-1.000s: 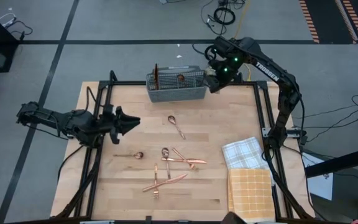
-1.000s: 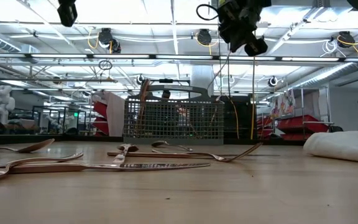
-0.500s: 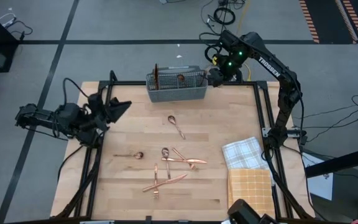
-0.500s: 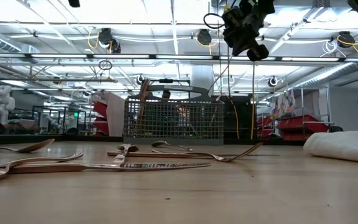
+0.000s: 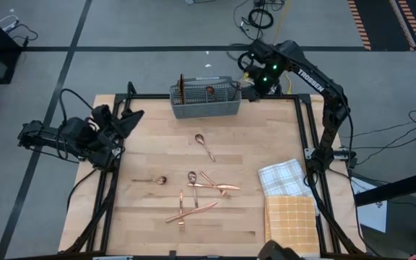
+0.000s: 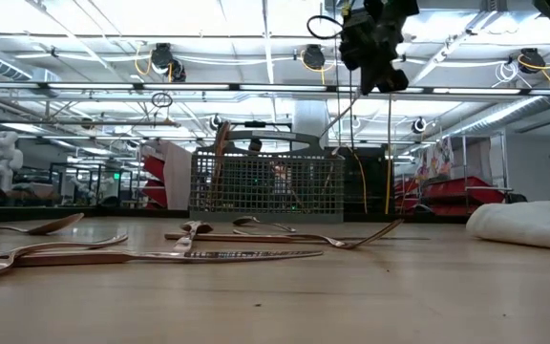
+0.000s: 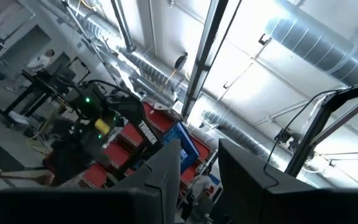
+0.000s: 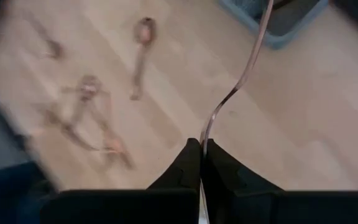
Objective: Sort silverware
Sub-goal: Put the top right bronze fork into the gray silverware rack
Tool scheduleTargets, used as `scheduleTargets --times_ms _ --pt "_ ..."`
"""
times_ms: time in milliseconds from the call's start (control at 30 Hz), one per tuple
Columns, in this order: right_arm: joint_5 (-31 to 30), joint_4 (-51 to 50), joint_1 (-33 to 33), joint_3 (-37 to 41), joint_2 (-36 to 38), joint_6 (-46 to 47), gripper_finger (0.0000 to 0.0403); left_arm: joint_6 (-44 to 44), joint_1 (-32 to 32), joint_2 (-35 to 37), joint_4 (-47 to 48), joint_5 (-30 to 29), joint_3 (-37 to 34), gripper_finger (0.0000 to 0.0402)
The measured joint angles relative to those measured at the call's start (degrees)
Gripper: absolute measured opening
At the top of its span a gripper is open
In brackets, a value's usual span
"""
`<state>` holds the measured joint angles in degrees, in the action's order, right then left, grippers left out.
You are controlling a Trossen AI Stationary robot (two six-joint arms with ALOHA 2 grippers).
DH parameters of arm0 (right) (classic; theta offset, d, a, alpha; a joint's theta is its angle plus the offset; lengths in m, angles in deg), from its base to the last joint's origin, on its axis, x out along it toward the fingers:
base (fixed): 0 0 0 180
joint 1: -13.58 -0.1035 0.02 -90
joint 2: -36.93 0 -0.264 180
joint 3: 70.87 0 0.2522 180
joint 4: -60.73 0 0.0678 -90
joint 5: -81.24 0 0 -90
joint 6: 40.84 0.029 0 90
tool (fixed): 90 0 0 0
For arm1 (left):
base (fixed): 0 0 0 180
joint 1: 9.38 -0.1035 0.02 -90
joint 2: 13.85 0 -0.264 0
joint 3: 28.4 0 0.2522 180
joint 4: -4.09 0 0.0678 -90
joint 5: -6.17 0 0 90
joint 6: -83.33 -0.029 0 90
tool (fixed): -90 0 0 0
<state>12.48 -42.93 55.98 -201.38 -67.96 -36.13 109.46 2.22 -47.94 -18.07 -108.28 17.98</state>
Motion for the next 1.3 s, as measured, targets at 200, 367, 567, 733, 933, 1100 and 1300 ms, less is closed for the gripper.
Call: scheduleTargets --times_ms 200,367,567,733,933,1100,1300 --pt "-5.87 -0.11 -3.59 0.0 0.16 -3.68 0.0 -1.48 0.0 0.66 0.0 -1.35 0.0 0.0114" --pt "-14.46 -0.14 -6.02 0.0 0.16 -5.23 0.0 -3.89 0.0 1.61 -0.06 -4.51 0.0 0.0114" --pt "-26.31 -0.15 -9.55 0.0 0.84 -12.05 0.0 -5.13 0.0 2.32 -0.04 -8.8 0.0 0.0114" --pt "-37.04 -0.12 -13.05 0.0 1.7 -23.37 0.0 -7.26 0.0 2.31 -0.02 -11.28 0.0 0.0114" --pt "-60.76 -0.11 -18.13 -0.02 2.22 -43.34 0.0 -8.97 0.0 2.29 0.0 -12.53 0.0 0.0114" --pt "-77.72 -0.12 -20.16 -0.02 2.19 -63.92 0.0 -10.66 0.0 2.31 0.0 -12.55 0.0 0.0114" --pt "-82.42 -0.1 -20.16 -0.02 2.17 -77.89 0.0 -13.46 0.0 2.29 0.57 -12.55 0.0 0.0114"
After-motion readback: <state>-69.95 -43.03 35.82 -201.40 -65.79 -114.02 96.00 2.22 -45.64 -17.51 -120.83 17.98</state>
